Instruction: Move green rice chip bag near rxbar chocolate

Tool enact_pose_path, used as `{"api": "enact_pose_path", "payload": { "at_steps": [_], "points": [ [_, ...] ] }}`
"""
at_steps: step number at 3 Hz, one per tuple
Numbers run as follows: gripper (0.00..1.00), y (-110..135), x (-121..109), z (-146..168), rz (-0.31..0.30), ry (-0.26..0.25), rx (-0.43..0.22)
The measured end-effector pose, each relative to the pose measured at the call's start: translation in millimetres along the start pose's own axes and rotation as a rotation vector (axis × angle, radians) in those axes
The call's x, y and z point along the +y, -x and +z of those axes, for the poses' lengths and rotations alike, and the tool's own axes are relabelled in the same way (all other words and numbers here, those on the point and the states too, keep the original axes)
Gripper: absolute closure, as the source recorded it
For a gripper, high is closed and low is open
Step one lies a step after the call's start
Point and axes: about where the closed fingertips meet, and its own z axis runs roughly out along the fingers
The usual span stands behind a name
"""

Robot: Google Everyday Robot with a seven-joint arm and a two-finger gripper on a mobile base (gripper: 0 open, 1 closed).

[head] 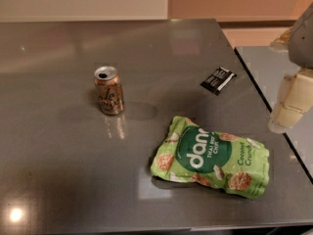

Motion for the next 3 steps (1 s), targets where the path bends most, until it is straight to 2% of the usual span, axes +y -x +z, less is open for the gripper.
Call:
{"api": "enact_pose_path", "payload": {
  "at_steps": [1, 2, 3],
  "points": [
    [0.00, 0, 0, 0, 0.000, 0.000, 0.000],
    [0.00, 12, 9, 1, -0.043, -0.010, -0.033],
    [0.00, 29, 25, 12, -0.102, 0.019, -0.058]
  ]
}}
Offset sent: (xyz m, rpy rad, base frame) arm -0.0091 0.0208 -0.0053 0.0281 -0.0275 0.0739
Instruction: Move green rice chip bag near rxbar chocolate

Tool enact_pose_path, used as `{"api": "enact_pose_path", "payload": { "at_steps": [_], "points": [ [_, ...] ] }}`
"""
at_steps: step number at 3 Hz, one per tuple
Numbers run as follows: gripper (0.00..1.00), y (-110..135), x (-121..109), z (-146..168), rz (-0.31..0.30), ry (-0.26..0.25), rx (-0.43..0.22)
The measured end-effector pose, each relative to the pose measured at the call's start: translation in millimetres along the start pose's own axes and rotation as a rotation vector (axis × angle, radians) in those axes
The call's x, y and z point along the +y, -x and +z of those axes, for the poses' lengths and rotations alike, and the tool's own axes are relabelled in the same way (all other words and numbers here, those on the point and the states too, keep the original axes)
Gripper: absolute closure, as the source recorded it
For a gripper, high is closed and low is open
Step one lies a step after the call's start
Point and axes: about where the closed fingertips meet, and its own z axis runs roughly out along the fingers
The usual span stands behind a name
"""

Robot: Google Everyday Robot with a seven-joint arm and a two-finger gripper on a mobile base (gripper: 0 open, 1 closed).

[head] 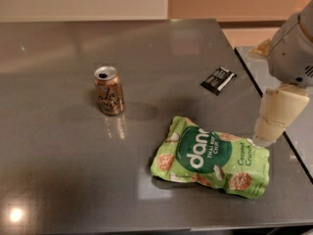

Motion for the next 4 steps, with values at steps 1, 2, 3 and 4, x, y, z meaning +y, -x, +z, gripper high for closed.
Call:
{"api": "enact_pose_path", "payload": {
  "at_steps": [1, 2, 3, 4],
  "points": [
    [0.00, 17, 19, 24, -0.059, 0.061, -0.014],
    [0.00, 27, 39, 45, -0.105, 0.121, -0.011],
    [0.00, 30, 57, 65, -0.139, 0.161, -0.007],
    [0.00, 25, 69, 84, -0.153, 0.180, 0.001]
  ]
}}
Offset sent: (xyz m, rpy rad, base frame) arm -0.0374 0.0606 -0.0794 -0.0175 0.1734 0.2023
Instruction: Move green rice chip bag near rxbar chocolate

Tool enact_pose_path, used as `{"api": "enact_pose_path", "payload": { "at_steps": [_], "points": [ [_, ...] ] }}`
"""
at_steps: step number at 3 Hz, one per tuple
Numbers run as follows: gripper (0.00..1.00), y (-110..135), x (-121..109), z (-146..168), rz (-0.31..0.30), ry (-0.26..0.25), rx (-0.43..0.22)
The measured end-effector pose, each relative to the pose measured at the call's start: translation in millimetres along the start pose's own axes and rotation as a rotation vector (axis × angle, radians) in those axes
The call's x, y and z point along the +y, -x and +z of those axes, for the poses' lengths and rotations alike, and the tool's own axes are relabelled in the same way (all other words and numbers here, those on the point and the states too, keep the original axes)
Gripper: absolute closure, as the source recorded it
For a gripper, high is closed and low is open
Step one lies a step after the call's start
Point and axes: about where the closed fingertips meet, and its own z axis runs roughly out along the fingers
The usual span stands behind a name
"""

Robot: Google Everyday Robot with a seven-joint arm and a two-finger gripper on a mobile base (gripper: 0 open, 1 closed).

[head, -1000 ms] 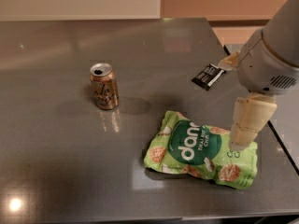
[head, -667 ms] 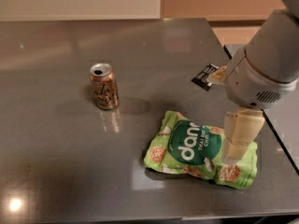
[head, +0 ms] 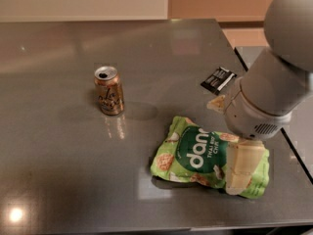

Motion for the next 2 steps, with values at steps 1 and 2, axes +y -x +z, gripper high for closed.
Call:
{"api": "enact_pose_path", "payload": {
  "at_steps": [1, 2],
  "points": [
    [0.00, -5.7, 1.1, 15.1, -0.006, -0.008, 0.008],
    [0.00, -7.7, 0.8, 24.7, -0.014, -0.010, 0.011]
  ]
}}
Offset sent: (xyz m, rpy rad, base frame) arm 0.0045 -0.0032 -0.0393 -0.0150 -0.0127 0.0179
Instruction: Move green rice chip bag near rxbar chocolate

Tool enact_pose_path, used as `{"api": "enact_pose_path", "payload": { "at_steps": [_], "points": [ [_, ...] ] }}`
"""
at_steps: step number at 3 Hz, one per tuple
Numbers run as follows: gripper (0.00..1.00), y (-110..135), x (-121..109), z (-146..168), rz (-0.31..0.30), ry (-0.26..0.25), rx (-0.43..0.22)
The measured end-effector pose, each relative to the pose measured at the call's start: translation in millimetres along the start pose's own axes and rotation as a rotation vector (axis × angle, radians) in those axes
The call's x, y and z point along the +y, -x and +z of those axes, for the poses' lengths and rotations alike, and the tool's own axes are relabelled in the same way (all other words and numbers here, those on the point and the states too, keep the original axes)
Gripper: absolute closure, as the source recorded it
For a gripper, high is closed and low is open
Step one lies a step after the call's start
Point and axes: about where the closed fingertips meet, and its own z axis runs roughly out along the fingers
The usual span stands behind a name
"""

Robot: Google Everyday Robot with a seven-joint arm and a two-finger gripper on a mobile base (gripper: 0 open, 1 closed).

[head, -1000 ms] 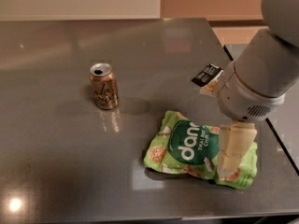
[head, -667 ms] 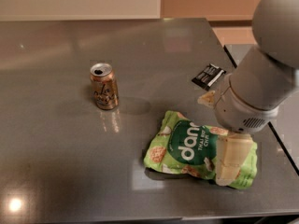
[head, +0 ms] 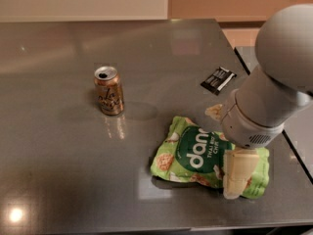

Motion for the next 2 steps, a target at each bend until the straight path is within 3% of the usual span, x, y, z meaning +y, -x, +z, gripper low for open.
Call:
{"api": "enact_pose_path", "payload": {
  "at_steps": [2],
  "points": [
    [0.41, -5.1, 5.7, 9.0, -0.015, 0.006, 0.028]
  ]
}}
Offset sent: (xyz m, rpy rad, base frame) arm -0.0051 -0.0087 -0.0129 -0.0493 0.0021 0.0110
